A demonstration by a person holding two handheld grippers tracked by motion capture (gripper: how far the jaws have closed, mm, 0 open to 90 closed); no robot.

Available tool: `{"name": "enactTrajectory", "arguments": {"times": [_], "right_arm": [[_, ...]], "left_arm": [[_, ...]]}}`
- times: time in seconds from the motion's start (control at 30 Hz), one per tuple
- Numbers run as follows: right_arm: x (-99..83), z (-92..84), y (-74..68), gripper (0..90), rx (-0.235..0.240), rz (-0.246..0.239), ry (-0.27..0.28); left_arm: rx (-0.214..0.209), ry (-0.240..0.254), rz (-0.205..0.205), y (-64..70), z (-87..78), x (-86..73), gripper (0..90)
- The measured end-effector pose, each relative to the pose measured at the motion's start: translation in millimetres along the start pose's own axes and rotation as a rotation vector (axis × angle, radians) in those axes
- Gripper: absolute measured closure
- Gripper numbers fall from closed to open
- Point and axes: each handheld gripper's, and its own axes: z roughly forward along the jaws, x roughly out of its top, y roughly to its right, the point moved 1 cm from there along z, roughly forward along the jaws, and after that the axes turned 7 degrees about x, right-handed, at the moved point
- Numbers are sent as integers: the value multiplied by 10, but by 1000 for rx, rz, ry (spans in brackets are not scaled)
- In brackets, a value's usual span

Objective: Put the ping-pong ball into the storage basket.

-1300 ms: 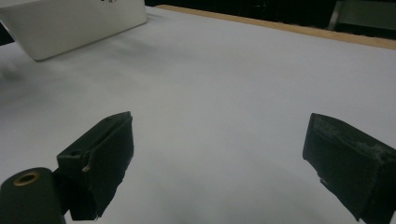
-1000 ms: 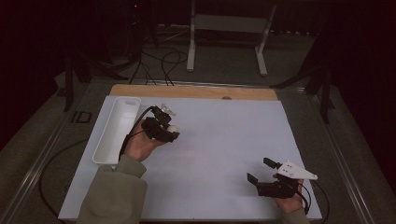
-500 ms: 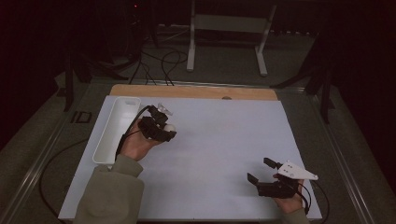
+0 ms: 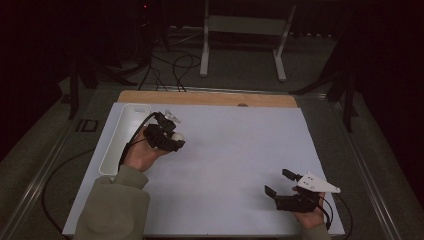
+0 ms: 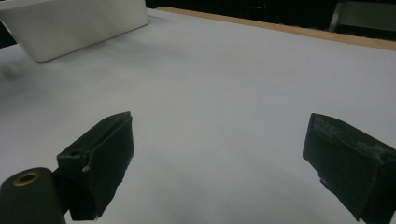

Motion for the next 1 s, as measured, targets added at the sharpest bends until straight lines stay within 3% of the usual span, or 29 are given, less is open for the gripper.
{"name": "enactTrajectory", "arguments": {"times": [1.0], "right_arm": [[-3,1,2,80,-1,3,3]], "left_arm": [[18,5,3,-167,-143,-118,515]]}}
